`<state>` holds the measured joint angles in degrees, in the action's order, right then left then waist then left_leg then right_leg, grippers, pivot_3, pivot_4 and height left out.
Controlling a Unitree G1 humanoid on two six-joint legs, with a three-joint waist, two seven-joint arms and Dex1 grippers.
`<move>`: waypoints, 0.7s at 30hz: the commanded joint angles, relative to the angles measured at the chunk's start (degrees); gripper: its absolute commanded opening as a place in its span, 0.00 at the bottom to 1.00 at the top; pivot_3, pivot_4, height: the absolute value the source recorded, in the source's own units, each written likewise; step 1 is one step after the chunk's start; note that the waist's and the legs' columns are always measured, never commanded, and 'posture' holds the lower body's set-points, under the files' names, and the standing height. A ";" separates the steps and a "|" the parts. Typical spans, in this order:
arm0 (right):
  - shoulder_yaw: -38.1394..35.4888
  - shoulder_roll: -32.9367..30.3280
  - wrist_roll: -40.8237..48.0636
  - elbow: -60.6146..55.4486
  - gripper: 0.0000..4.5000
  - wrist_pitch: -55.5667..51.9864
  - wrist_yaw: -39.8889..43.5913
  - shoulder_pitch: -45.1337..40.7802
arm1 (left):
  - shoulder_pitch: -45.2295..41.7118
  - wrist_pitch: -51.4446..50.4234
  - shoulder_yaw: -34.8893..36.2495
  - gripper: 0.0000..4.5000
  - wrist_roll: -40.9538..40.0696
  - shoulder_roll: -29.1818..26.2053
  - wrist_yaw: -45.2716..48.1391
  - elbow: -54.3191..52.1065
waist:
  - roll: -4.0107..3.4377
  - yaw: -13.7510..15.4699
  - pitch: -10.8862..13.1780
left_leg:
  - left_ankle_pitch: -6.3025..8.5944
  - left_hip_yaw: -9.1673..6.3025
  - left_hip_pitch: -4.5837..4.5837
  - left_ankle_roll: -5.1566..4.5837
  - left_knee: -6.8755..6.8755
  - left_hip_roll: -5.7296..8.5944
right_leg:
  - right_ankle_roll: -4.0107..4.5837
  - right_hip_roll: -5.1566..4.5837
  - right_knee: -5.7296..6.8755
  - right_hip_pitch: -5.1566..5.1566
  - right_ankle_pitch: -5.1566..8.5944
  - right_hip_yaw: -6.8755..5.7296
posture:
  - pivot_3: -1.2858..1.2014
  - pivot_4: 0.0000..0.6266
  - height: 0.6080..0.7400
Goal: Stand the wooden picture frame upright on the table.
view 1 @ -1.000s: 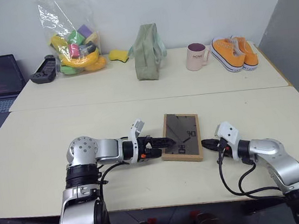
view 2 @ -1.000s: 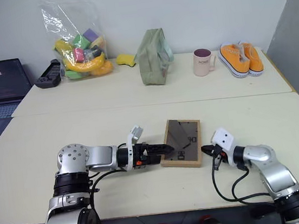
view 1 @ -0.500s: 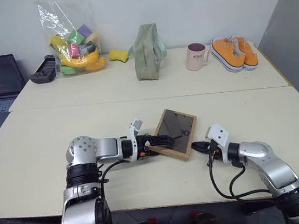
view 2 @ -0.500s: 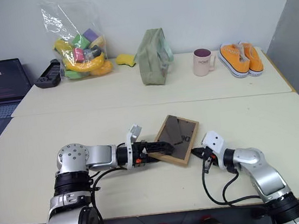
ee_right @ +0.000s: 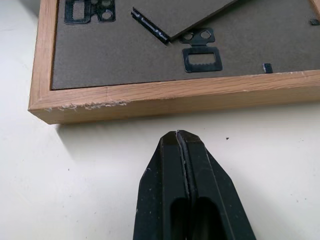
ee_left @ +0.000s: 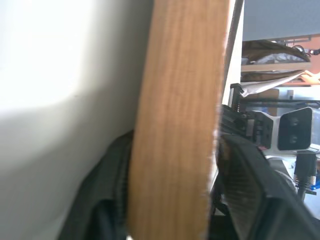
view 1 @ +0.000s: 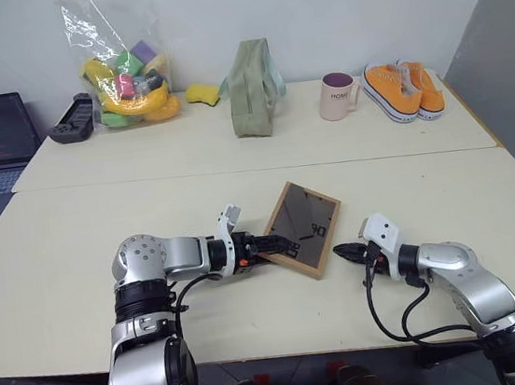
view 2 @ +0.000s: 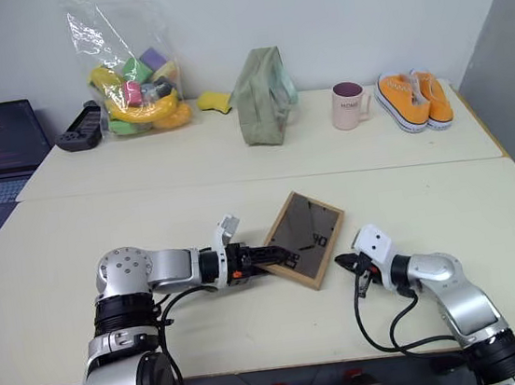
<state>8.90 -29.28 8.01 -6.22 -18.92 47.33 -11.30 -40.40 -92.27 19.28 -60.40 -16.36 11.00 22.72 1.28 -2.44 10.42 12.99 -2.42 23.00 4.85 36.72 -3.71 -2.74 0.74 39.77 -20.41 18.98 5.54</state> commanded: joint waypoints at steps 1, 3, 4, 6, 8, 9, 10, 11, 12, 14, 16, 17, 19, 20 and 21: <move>-1.33 -0.83 0.84 -1.09 0.00 1.13 0.18 0.51 | -0.26 -0.23 0.73 0.34 0.37 0.34 -0.62 0.23 | 0.01 0.03 0.01 | 0.00 0.00 0.00 0.00 0.00 0.00 | 0.00 -0.01 -0.01 0.01 0.00 0.00 | 0.52 0.24 1.00; -1.34 -0.89 0.80 -1.16 0.00 1.17 0.17 0.64 | -0.21 -0.23 0.79 0.30 0.19 0.42 -0.67 0.19 | 0.02 0.03 0.01 | 0.00 0.00 0.00 0.00 0.00 0.01 | -0.01 -0.01 -0.04 0.03 0.00 -0.01 | 0.52 0.24 1.00; -1.35 -0.93 0.77 -1.15 0.00 1.19 0.17 0.69 | -0.16 -0.23 0.64 0.30 0.08 0.38 -0.63 0.14 | 0.02 0.03 0.01 | 0.00 0.00 0.00 0.00 0.00 0.01 | -0.01 -0.01 -0.05 0.03 0.00 -0.01 | 0.52 0.24 1.00; -1.41 -1.08 0.69 -1.06 0.00 1.37 0.21 0.78 | -0.11 -0.23 0.32 0.30 -0.38 0.17 -0.30 0.04 | 0.02 0.03 0.01 | 0.00 0.00 0.00 0.01 0.00 0.01 | -0.01 -0.01 -0.07 0.04 0.00 -0.01 | 0.52 0.24 1.00; -1.63 -1.46 0.64 -0.92 0.00 1.66 0.37 0.95 | -0.32 -0.23 0.47 0.30 -0.81 -0.13 0.97 -0.98 | 0.02 0.04 0.01 | 0.01 0.00 0.00 0.01 0.00 0.01 | -0.01 -0.01 -0.10 0.04 0.00 -0.01 | 0.52 0.24 1.00; -1.72 -1.62 0.61 -0.81 0.00 1.87 0.43 1.08 | -0.39 -0.23 0.82 0.30 -0.72 -0.11 1.51 -1.62 | 0.02 0.04 0.01 | 0.01 0.00 0.01 0.01 0.00 0.01 | -0.01 -0.01 -0.10 0.04 0.00 -0.01 | 0.52 0.24 1.00; -2.23 -2.26 0.79 -0.82 0.00 1.87 0.75 1.35 | -1.16 1.44 1.26 0.30 -0.85 -0.59 3.32 -2.97 | 0.03 0.05 0.02 | 0.01 0.00 0.01 0.01 0.00 0.01 | -0.01 -0.01 -0.11 0.04 0.00 -0.01 | 0.52 0.24 1.00; -2.77 -2.91 1.05 -0.83 0.00 1.93 1.11 1.64 | -2.00 3.66 1.88 0.30 -0.98 -0.94 4.88 -4.08 | 0.04 0.06 0.03 | 0.01 0.00 0.02 0.02 0.00 0.01 | -0.01 -0.01 -0.12 0.04 0.00 -0.01 | 0.52 0.24 1.00; -3.27 -3.48 1.40 -0.87 0.00 1.99 1.46 1.90 | -3.01 5.73 2.62 0.30 -1.03 -1.24 5.97 -4.48 | 0.05 0.07 0.05 | 0.01 0.00 0.04 0.02 -0.01 0.01 | -0.01 -0.01 -0.15 0.04 0.00 -0.01 | 0.52 0.24 1.00; -4.38 -4.74 2.16 -0.67 0.00 1.64 2.19 2.33 | -4.97 11.27 3.27 0.30 0.18 -2.26 8.67 -5.27 | 0.08 0.11 0.12 | 0.01 0.00 0.05 0.03 -0.01 0.01 | -0.01 -0.01 -0.17 0.03 0.00 -0.01 | 0.52 0.24 1.00; -5.19 -5.87 2.66 -0.01 0.00 1.68 2.87 2.42 | -6.14 16.10 2.57 0.30 2.00 -3.47 11.41 -6.18 | 0.11 0.25 0.17 | 0.01 0.00 0.13 0.03 -0.01 0.00 | -0.01 -0.01 -0.18 -0.03 -0.01 -0.03 | 0.52 0.24 1.00; -5.57 -6.41 2.90 0.48 0.00 1.70 3.11 2.31 | -6.55 18.31 1.77 0.30 2.99 -4.11 12.89 -7.24 | 0.10 0.39 0.17 | 0.01 -0.01 0.19 0.03 -0.01 0.00 | -0.01 -0.01 -0.20 -0.07 -0.01 -0.03 | 0.52 0.24 1.00; -6.25 -7.34 3.40 1.46 0.00 1.73 3.52 1.88 | -7.04 22.09 0.44 0.30 4.41 -5.16 15.86 -9.38 | 0.10 0.52 0.17 | 0.01 0.00 0.31 0.03 -0.02 0.00 | -0.03 -0.01 -0.32 -0.13 -0.03 -0.02 | 0.52 0.24 1.00; -6.61 -7.66 3.71 1.87 0.00 1.71 3.77 1.58 | -7.02 24.00 -0.15 0.30 5.08 -5.62 17.26 -10.58 | 0.09 0.55 0.17 | 0.01 0.00 0.33 0.04 -0.03 0.00 | -0.03 -0.01 -0.40 -0.13 -0.04 -0.03 | 0.52 0.24 1.00; -7.18 -7.89 4.47 2.09 0.00 1.35 4.30 1.11 | -6.55 26.72 -1.81 0.30 6.67 -6.50 19.46 -12.60 | 0.09 0.59 0.17 | 0.03 0.00 0.36 0.08 -0.05 0.01 | -0.03 -0.03 -0.51 -0.12 -0.04 -0.02 | 0.52 0.24 1.00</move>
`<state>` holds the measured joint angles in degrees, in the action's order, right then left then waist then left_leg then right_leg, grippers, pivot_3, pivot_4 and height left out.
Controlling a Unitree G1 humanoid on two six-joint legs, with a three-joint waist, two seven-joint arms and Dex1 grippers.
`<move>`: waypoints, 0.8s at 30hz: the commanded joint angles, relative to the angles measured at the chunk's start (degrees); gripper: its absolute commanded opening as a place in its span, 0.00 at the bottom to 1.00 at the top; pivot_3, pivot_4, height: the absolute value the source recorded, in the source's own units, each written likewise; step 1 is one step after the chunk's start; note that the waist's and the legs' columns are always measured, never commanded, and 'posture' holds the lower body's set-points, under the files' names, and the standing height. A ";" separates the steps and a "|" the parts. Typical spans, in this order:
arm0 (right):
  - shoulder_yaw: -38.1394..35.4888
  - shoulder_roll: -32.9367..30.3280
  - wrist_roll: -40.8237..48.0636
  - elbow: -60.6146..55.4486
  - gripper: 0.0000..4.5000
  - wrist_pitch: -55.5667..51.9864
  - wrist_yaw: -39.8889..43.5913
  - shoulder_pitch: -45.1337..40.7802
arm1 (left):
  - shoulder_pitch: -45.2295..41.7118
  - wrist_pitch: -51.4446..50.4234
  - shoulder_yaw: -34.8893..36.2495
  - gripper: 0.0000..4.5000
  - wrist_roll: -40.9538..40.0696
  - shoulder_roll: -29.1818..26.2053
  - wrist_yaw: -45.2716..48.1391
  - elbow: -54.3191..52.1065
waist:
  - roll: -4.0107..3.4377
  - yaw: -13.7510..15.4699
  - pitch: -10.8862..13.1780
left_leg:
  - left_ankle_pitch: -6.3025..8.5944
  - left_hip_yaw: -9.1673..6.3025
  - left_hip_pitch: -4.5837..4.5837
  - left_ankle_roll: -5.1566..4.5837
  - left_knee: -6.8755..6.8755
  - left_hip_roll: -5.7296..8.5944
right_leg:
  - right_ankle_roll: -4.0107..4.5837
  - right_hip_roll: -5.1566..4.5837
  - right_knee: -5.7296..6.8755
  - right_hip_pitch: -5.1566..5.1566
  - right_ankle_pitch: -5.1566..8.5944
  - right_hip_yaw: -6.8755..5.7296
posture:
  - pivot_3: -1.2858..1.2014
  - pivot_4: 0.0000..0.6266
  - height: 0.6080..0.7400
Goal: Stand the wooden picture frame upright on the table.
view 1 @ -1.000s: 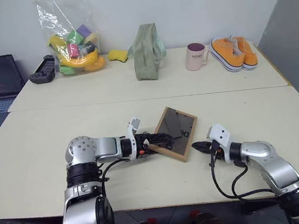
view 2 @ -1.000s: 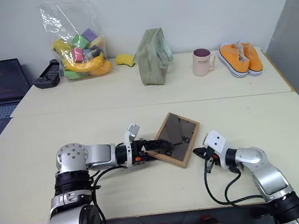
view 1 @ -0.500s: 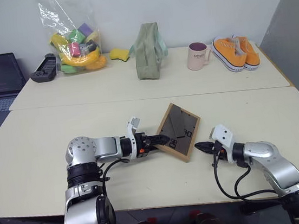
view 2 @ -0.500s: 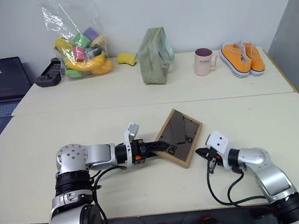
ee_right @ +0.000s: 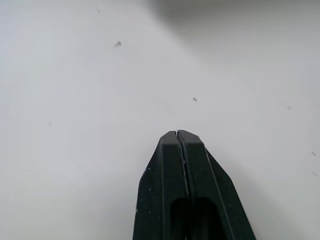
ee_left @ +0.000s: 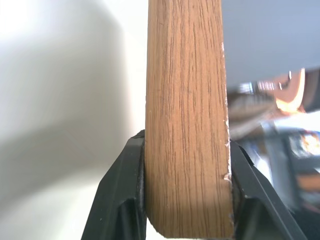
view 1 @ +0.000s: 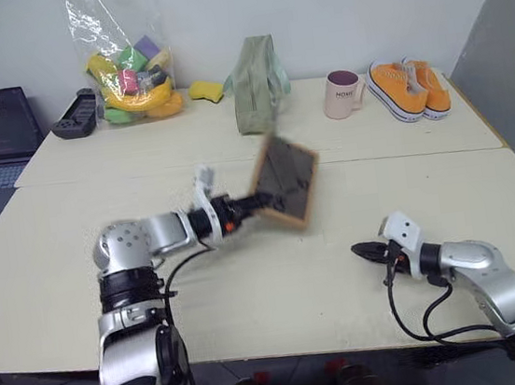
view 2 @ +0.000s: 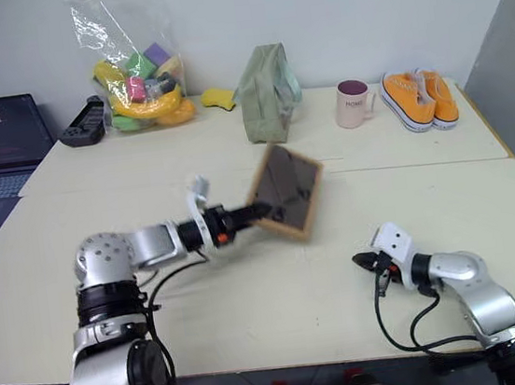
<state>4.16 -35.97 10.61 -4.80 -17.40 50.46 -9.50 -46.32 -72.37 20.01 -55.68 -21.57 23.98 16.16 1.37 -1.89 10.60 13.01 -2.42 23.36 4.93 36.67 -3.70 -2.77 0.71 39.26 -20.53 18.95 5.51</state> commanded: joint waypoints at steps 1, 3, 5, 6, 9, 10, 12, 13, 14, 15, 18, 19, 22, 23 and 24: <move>-3.07 -1.32 3.01 0.65 0.00 -0.86 1.87 -1.23 | 0.02 9.72 -4.39 0.30 3.72 -2.12 8.66 -8.28 | 0.00 0.09 0.00 | -0.04 0.00 0.03 0.09 -0.04 0.00 | -0.01 -0.01 -0.10 0.00 0.00 -0.01 | 0.52 0.24 1.00; -4.52 -1.41 6.23 -0.17 0.00 -2.90 3.60 -2.57 | 1.58 15.06 -7.73 0.30 7.14 -3.60 12.44 -12.21 | -0.01 0.11 0.01 | -0.08 0.00 0.15 0.25 -0.07 0.00 | -0.01 -0.01 -0.23 -0.06 -0.01 0.00 | 0.52 0.24 1.00; -6.91 -1.53 11.23 -1.76 0.00 -5.02 5.74 -5.33 | 3.54 19.59 -11.25 0.30 10.43 -5.79 16.70 -15.90 | -0.04 0.07 0.03 | -0.09 0.00 0.52 0.27 -0.08 0.00 | 0.01 -0.01 -0.22 -0.39 -0.02 0.03 | 0.52 0.24 1.00; -7.77 -1.57 12.84 -2.23 0.00 -5.63 6.36 -6.41 | 4.25 21.40 -12.63 0.30 11.86 -6.63 18.22 -17.06 | -0.06 0.03 0.04 | -0.10 0.01 0.57 0.27 -0.07 0.00 | 0.01 -0.01 -0.20 -0.48 -0.02 0.04 | 0.52 0.24 1.00; -13.40 -1.77 24.21 -5.62 0.00 -14.61 5.91 -14.49 | 7.28 31.60 -17.50 0.30 19.79 -10.05 22.62 -19.48 | -0.34 -0.10 0.21 | -0.10 0.05 0.64 0.27 -0.08 -0.01 | 0.02 0.00 -0.14 -0.65 -0.03 0.09 | 0.52 0.24 1.00; -14.80 -1.94 27.47 -6.77 0.00 -17.11 5.65 -16.66 | 7.72 33.84 -17.97 0.30 21.15 -10.58 23.51 -19.53 | -0.37 0.02 0.23 | -0.11 0.06 0.65 0.26 -0.09 -0.01 | 0.01 0.00 -0.13 -0.65 -0.03 0.11 | 0.52 0.24 1.00; -16.36 -1.63 30.95 -8.19 0.00 -19.73 4.40 -19.68 | 8.08 37.05 -18.29 0.30 22.72 -11.18 25.09 -19.40 | -0.37 0.13 0.23 | -0.11 0.01 0.64 0.24 -0.10 -0.03 | 0.02 0.01 -0.11 -0.64 -0.03 0.03 | 0.52 0.24 1.00; -16.93 -1.16 32.16 -8.55 0.00 -20.80 3.17 -21.04 | 8.17 37.90 -18.34 0.30 23.12 -11.44 25.79 -19.35 | -0.36 0.23 0.23 | -0.11 -0.03 0.65 0.23 -0.10 -0.05 | 0.02 0.04 -0.12 -0.65 -0.03 0.01 | 0.52 0.24 1.00; -17.38 -0.51 33.33 -8.81 0.00 -21.98 1.58 -22.32 | 8.25 38.87 -18.48 0.30 23.71 -11.75 26.52 -19.31 | -0.36 0.26 0.23 | 0.01 -0.10 0.67 0.02 -0.12 -0.04 | 0.02 0.05 -0.15 -0.64 -0.03 -0.03 | 0.52 0.24 1.00; -17.55 0.01 34.12 -9.09 0.00 -22.75 0.37 -23.23 | 8.24 39.11 -18.52 0.30 23.96 -12.00 27.01 -19.21 | -0.36 0.29 0.23 | 0.02 -0.10 0.73 0.01 -0.12 -0.03 | 0.02 0.05 -0.18 -0.66 -0.03 -0.01 | 0.52 0.24 1.00; -16.71 0.99 34.88 -10.22 0.08 -23.91 -1.37 -23.99 | 8.04 39.40 -18.34 0.30 24.35 -12.25 27.85 -18.59 | -0.36 0.36 0.23 | 0.02 -0.10 1.02 0.00 -0.01 0.02 | 0.02 0.01 -0.18 -0.83 -0.03 0.02 | 0.52 0.24 1.00; -15.95 1.39 34.43 -10.48 0.12 -23.68 -1.76 -23.82 | 7.93 39.52 -18.27 0.30 24.44 -12.19 28.01 -18.31 | -0.36 0.36 0.23 | 0.02 -0.11 1.13 0.00 0.02 0.02 | 0.02 0.01 -0.17 -0.92 -0.03 0.00 | 0.52 0.24 1.00; -14.02 3.25 32.83 -9.89 0.26 -22.67 -3.49 -23.78 | 7.66 39.54 -18.38 0.30 24.54 -11.95 28.28 -17.94 | -0.36 0.25 0.23 | 0.03 -0.12 1.22 -0.02 0.06 0.00 | 0.02 0.02 -0.14 -1.00 -0.03 -0.01 | 0.52 0.24 1.00; -13.25 3.83 32.12 -9.49 0.30 -21.98 -3.76 -23.85 | 7.75 39.17 -18.55 0.30 24.40 -11.85 28.42 -18.31 | -0.36 0.21 0.23 | 0.03 -0.13 1.22 -0.02 0.06 0.00 | 0.02 0.03 -0.13 -1.00 -0.03 -0.02 | 0.52 0.24 1.00; -12.57 4.27 31.44 -9.12 0.35 -21.30 -3.87 -23.95 | 7.92 38.84 -18.75 0.30 24.29 -11.80 28.62 -18.81 | -0.36 0.18 0.23 | 0.03 -0.14 1.22 -0.02 0.07 0.00 | 0.02 0.03 -0.09 -1.03 -0.03 -0.02 | 0.52 0.24 1.00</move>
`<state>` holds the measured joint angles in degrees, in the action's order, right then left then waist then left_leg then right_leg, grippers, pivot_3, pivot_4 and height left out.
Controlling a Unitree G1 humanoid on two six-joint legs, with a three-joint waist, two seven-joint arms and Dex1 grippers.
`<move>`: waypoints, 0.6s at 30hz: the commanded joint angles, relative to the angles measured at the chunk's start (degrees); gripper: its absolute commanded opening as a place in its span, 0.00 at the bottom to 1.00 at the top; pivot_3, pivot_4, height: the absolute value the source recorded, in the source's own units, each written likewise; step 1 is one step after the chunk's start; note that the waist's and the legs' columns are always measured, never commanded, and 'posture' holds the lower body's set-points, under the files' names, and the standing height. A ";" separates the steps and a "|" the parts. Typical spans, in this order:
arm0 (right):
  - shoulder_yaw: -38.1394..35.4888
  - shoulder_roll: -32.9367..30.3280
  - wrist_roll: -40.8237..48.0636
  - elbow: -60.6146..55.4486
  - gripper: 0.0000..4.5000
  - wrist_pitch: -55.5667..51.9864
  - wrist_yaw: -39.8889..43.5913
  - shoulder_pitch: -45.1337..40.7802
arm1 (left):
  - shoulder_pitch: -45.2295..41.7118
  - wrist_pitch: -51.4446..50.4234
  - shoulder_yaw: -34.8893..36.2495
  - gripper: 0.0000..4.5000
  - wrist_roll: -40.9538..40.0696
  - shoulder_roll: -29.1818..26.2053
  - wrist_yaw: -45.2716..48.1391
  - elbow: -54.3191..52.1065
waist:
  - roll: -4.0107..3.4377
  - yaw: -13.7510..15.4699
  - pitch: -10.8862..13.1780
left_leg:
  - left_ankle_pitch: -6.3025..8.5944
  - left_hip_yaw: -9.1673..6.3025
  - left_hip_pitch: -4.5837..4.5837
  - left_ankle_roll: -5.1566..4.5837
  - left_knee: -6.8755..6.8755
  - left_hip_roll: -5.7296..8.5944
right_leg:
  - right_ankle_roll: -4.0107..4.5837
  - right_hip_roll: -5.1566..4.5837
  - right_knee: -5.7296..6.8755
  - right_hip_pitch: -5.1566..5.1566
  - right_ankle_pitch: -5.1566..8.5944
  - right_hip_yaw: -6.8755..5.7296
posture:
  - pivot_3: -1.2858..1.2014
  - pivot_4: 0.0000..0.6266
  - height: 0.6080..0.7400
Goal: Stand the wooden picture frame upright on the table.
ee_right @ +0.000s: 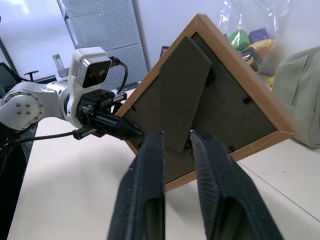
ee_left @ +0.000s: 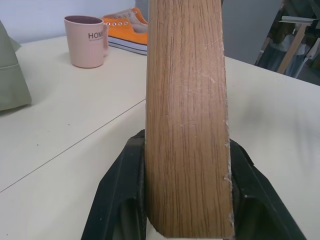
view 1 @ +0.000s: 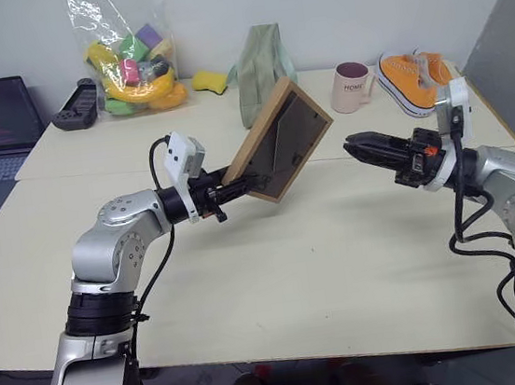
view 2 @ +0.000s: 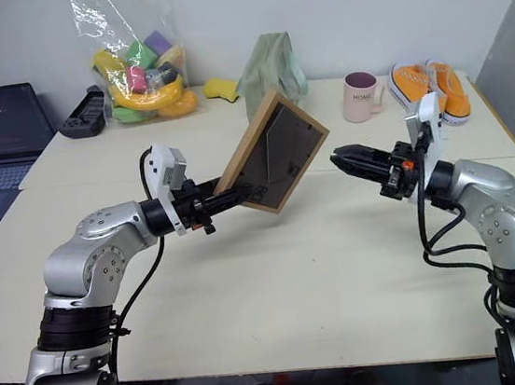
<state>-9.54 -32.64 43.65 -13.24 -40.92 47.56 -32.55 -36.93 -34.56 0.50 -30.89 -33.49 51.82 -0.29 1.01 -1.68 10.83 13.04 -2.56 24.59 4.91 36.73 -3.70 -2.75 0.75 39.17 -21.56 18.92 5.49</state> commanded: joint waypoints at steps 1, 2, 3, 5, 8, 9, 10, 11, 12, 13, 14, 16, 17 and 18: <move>1.81 1.37 -2.31 -0.22 0.40 2.99 -0.94 -1.09 | -1.15 0.50 0.55 0.30 -0.80 0.10 1.09 -3.11 | 0.00 -0.03 0.00 | 0.00 0.00 0.00 -0.01 0.00 0.00 | 0.00 0.00 0.05 -0.03 0.00 0.01 | 0.52 0.24 1.00; 2.34 1.77 -2.96 0.22 0.46 3.68 -0.91 -1.34 | -0.86 -0.02 0.42 0.30 -1.11 0.06 1.31 -3.78 | 0.00 -0.05 0.00 | 0.00 0.00 0.00 -0.01 0.03 0.00 | 0.00 0.00 0.08 -0.04 0.00 0.01 | 0.52 0.24 1.00; 2.85 2.25 -3.73 0.82 0.51 4.41 -1.01 -1.74 | -0.54 -0.67 0.37 0.30 -1.55 0.01 1.47 -4.44 | 0.00 -0.06 0.00 | -0.01 0.00 0.00 -0.01 0.05 0.00 | 0.00 0.00 0.13 -0.05 0.00 0.01 | 0.52 0.24 1.00; 3.76 2.92 -5.02 1.90 0.55 5.68 -1.22 -2.46 | 0.16 -2.17 0.36 0.30 -2.43 -0.21 1.83 -5.67 | 0.00 -0.11 0.00 | -0.01 0.00 0.00 -0.01 0.11 0.01 | 0.00 0.00 0.23 -0.07 0.00 0.02 | 0.52 0.24 1.00; 4.51 3.56 -6.12 3.22 0.55 6.90 -1.11 -3.14 | 1.44 -4.44 0.60 0.30 -3.71 -0.65 2.59 -7.86 | 0.00 -0.13 0.00 | -0.02 0.01 0.00 -0.02 0.16 0.01 | 0.00 0.02 0.39 -0.13 0.00 0.03 | 0.52 0.24 1.00; 4.60 3.67 -6.35 3.62 0.55 7.16 -0.97 -3.30 | 1.70 -5.17 0.76 0.30 -4.11 -0.79 2.72 -8.47 | 0.00 -0.14 0.00 | -0.03 0.01 0.01 -0.03 0.16 0.01 | 0.00 0.02 0.45 -0.16 0.00 0.04 | 0.52 0.24 1.00; 4.68 3.75 -6.56 3.97 0.55 7.39 -0.81 -3.44 | 1.89 -5.95 0.95 0.30 -4.61 -0.95 2.83 -9.04 | 0.00 -0.13 0.00 | -0.03 0.01 0.00 -0.04 0.17 0.00 | 0.00 0.02 0.49 -0.17 0.01 0.03 | 0.52 0.24 1.00; 4.77 3.75 -6.81 4.43 0.55 7.69 -0.52 -3.60 | 2.06 -6.69 1.11 0.30 -5.05 -1.08 2.83 -9.68 | 0.00 -0.13 0.00 | -0.05 0.00 0.00 -0.05 0.17 0.00 | 0.01 0.03 0.53 -0.18 0.01 0.02 | 0.52 0.24 1.00; 4.93 3.71 -7.14 4.98 0.55 8.00 -0.21 -3.82 | 2.24 -7.44 1.23 0.30 -5.47 -1.29 2.82 -10.34 | 0.00 -0.12 0.00 | -0.05 0.00 0.01 -0.06 0.18 0.00 | 0.01 0.03 0.58 -0.19 0.01 0.02 | 0.52 0.24 1.00; 5.11 3.65 -7.52 5.55 0.55 8.43 0.06 -4.07 | 2.38 -8.02 1.31 0.30 -5.79 -1.46 2.82 -10.86 | 0.00 -0.13 0.00 | -0.06 0.00 0.01 -0.06 0.20 0.00 | 0.01 0.03 0.64 -0.22 0.01 0.03 | 0.52 0.24 1.00; 5.24 3.64 -7.76 6.12 0.55 8.75 0.28 -4.41 | 2.38 -8.14 1.32 0.30 -5.77 -1.49 2.78 -11.10 | 0.00 -0.13 0.00 | -0.07 0.00 0.00 -0.08 0.21 0.01 | 0.01 0.03 0.67 -0.22 0.01 0.03 | 0.52 0.24 1.00; 5.48 3.79 -8.01 6.63 0.55 9.08 0.31 -5.11 | 2.02 -8.44 1.59 0.30 -5.73 -1.11 2.09 -10.88 | 0.00 -0.14 0.00 | -0.08 0.01 0.00 -0.09 0.23 0.01 | 0.01 0.03 0.73 -0.23 0.01 0.04 | 0.52 0.24 1.00; 5.39 4.13 -7.38 5.90 0.55 8.57 -0.14 -5.39 | 1.68 -8.51 1.61 0.30 -5.59 -0.82 1.75 -10.48 | 0.00 -0.13 0.00 | -0.10 0.01 0.00 -0.11 0.23 0.01 | 0.01 0.03 0.75 -0.24 0.01 0.03 | 0.52 0.24 1.00; 5.30 4.41 -6.86 5.10 0.55 8.07 -0.54 -5.50 | 1.45 -8.51 1.58 0.30 -5.43 -0.61 1.56 -10.11 | 0.00 -0.14 0.00 | -0.11 0.00 0.00 -0.13 0.23 0.01 | 0.01 0.03 0.77 -0.24 0.01 0.02 | 0.52 0.24 1.00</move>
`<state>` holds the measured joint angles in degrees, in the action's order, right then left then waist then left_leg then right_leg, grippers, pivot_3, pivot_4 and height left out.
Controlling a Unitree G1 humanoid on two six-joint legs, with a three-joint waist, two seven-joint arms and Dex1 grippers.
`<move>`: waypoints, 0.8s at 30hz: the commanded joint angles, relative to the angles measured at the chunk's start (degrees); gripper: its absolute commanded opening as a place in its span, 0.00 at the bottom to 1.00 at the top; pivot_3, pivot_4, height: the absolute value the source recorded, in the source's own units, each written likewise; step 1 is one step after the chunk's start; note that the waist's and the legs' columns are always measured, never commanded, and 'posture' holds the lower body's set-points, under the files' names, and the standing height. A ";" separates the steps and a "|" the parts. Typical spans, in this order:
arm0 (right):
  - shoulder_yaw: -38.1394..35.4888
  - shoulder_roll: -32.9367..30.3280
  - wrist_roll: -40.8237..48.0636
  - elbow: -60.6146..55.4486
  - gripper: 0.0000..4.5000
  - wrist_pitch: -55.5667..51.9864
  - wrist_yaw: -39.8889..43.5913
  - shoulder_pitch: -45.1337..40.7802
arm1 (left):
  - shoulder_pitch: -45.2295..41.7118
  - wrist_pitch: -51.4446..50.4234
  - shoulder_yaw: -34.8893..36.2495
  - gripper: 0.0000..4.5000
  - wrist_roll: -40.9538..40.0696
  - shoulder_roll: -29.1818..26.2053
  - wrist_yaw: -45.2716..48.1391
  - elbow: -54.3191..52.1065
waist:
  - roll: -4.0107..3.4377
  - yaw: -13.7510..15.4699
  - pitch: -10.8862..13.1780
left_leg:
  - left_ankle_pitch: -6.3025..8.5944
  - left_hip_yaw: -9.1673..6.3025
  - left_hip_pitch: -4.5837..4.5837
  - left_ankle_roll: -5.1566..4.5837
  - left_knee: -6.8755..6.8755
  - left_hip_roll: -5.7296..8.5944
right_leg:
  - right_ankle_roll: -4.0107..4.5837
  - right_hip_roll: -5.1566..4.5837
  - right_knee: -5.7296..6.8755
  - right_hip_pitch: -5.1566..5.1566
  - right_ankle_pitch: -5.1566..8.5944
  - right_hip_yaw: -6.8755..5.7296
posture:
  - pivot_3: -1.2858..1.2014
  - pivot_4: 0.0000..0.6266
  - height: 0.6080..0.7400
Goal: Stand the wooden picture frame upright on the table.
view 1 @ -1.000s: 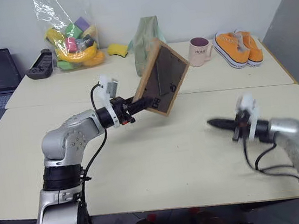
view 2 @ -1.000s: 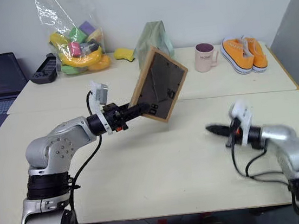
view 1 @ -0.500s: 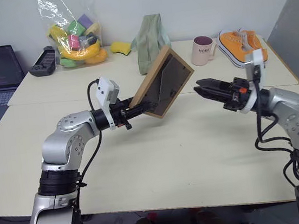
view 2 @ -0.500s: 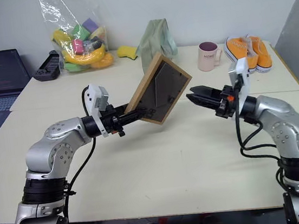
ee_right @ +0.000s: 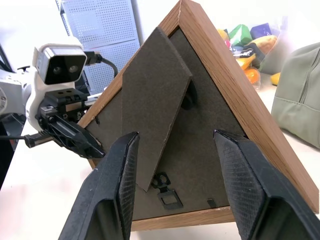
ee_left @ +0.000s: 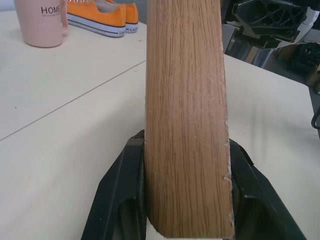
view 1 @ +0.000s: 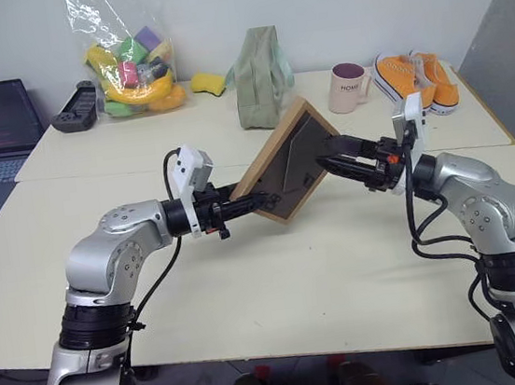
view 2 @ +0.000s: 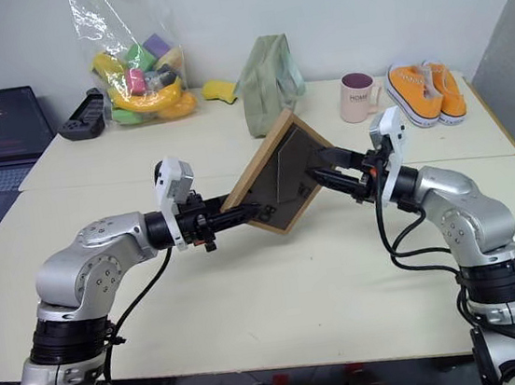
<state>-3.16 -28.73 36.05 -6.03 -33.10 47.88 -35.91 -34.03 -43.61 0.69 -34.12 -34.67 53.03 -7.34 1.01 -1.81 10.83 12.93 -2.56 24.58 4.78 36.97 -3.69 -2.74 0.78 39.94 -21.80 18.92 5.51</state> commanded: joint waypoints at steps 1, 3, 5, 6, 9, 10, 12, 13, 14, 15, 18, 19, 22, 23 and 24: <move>-1.17 0.71 1.22 -2.94 0.55 -0.22 -1.19 -2.13 | -1.60 0.65 1.29 0.30 -1.97 0.71 0.34 -2.73 | 0.00 -0.01 0.00 | -0.01 0.00 0.00 -0.01 0.00 0.00 | 0.00 0.00 0.01 -0.01 0.00 0.00 | 0.52 0.24 1.00; -1.31 0.89 1.84 -4.39 0.55 -0.94 -1.74 -1.94 | -1.85 0.96 1.15 0.30 -1.44 0.93 0.33 -1.83 | 0.00 0.00 0.00 | -0.01 -0.01 0.00 -0.01 0.00 0.00 | 0.00 0.01 0.03 -0.01 0.00 0.00 | 0.52 0.24 1.00; -1.85 0.91 2.84 -6.35 0.55 -1.86 -2.67 -1.43 | -2.43 1.73 1.00 0.30 -0.50 1.24 0.29 -0.04 | 0.00 0.01 0.00 | -0.01 -0.01 0.00 -0.01 -0.01 0.00 | 0.00 0.01 0.03 -0.01 0.00 0.00 | 0.52 0.24 1.00; -2.24 0.86 3.34 -7.33 0.55 -2.34 -3.23 -1.05 | -2.86 2.17 0.99 0.30 -0.02 1.47 0.21 1.02 | 0.00 0.03 0.00 | -0.01 -0.01 0.00 -0.01 0.00 0.00 | 0.00 0.01 0.03 -0.02 0.00 0.00 | 0.52 0.24 1.00; -3.04 0.72 4.24 -9.27 0.55 -3.46 -4.60 0.01 | -4.05 2.86 1.03 0.30 0.67 1.93 0.05 3.46 | 0.00 0.05 0.00 | -0.01 -0.01 0.00 -0.01 0.00 0.00 | 0.00 0.01 0.04 -0.02 0.00 0.00 | 0.52 0.24 1.00; -3.31 0.55 4.49 -10.10 0.55 -3.79 -5.06 0.69 | -4.71 3.16 0.99 0.30 0.94 2.08 0.07 4.63 | 0.00 0.09 0.00 | -0.01 -0.01 0.00 -0.01 0.00 0.00 | 0.00 0.01 0.03 -0.02 0.00 0.00 | 0.52 0.24 1.00; -3.78 0.26 4.97 -11.55 0.55 -4.32 -5.92 1.94 | -5.75 3.77 0.93 0.30 1.46 2.27 0.28 6.43 | 0.00 0.14 0.00 | -0.01 -0.01 0.00 -0.01 0.00 0.00 | 0.00 0.01 0.04 -0.02 0.00 -0.01 | 0.52 0.24 1.00; -3.97 0.20 5.10 -12.05 0.55 -4.48 -6.29 2.38 | -6.11 3.96 0.93 0.30 1.65 2.31 0.48 7.00 | 0.00 0.11 0.00 | -0.01 -0.01 0.01 -0.01 0.00 0.00 | 0.00 0.01 0.03 -0.01 0.00 -0.01 | 0.52 0.24 1.00; -4.16 0.20 5.17 -12.47 0.55 -4.63 -6.65 2.72 | -6.40 4.10 0.93 0.30 1.79 2.35 0.63 7.43 | 0.00 0.08 0.00 | -0.01 -0.01 0.01 -0.01 0.00 0.00 | 0.00 0.01 0.03 -0.02 0.00 0.01 | 0.52 0.24 1.00; -4.36 0.22 5.23 -12.78 0.55 -4.79 -6.98 2.97 | -6.67 4.22 0.92 0.30 1.93 2.38 0.74 7.82 | 0.00 0.06 0.00 | -0.01 -0.01 0.00 -0.01 0.00 0.00 | 0.00 0.01 0.03 -0.02 0.00 0.00 | 0.52 0.24 1.00; -4.89 0.30 5.31 -13.47 0.55 -5.07 -8.20 3.68 | -7.45 4.45 1.08 0.30 2.23 2.65 0.73 8.95 | 0.00 -0.06 0.00 | -0.02 0.00 0.00 -0.02 0.00 0.00 | 0.00 0.01 0.05 -0.03 0.00 0.01 | 0.52 0.24 1.00; -5.13 0.38 5.44 -13.67 0.55 -5.17 -8.62 3.98 | -7.80 4.54 1.17 0.30 2.33 2.83 0.52 9.42 | 0.00 -0.06 0.00 | -0.02 -0.01 0.00 -0.02 0.00 0.00 | 0.00 0.02 0.05 -0.04 0.00 0.01 | 0.52 0.24 1.00; -5.49 0.59 5.49 -14.06 0.55 -5.02 -9.53 4.68 | -8.55 4.21 1.70 0.30 2.14 3.35 -0.11 10.12 | 0.00 0.00 0.00 | -0.02 -0.01 0.01 -0.02 0.00 0.00 | 0.00 0.02 0.05 -0.03 0.00 0.00 | 0.52 0.24 1.00; -5.50 0.58 5.42 -13.97 0.55 -4.93 -9.66 4.81 | -8.54 3.86 1.80 0.30 1.81 3.38 0.00 9.80 | 0.00 0.00 0.00 | -0.02 -0.01 0.01 -0.02 0.00 0.00 | 0.00 0.02 0.05 -0.03 0.00 0.01 | 0.52 0.24 1.00; -5.39 0.47 5.16 -13.50 0.55 -4.73 -9.56 4.91 | -8.34 3.38 1.73 0.30 1.41 3.35 0.20 9.06 | 0.00 0.00 0.00 | -0.02 -0.01 0.01 -0.02 0.00 0.00 | 0.00 0.02 0.05 -0.03 0.00 0.01 | 0.52 0.24 1.00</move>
<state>-7.26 -28.13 40.43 -17.95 -38.48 38.56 -30.98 -40.87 -40.84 0.44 -31.36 -31.31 52.99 4.18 1.01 -1.81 10.83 12.91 -2.57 24.59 4.76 36.96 -3.69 -2.74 0.79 39.99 -21.82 18.92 5.52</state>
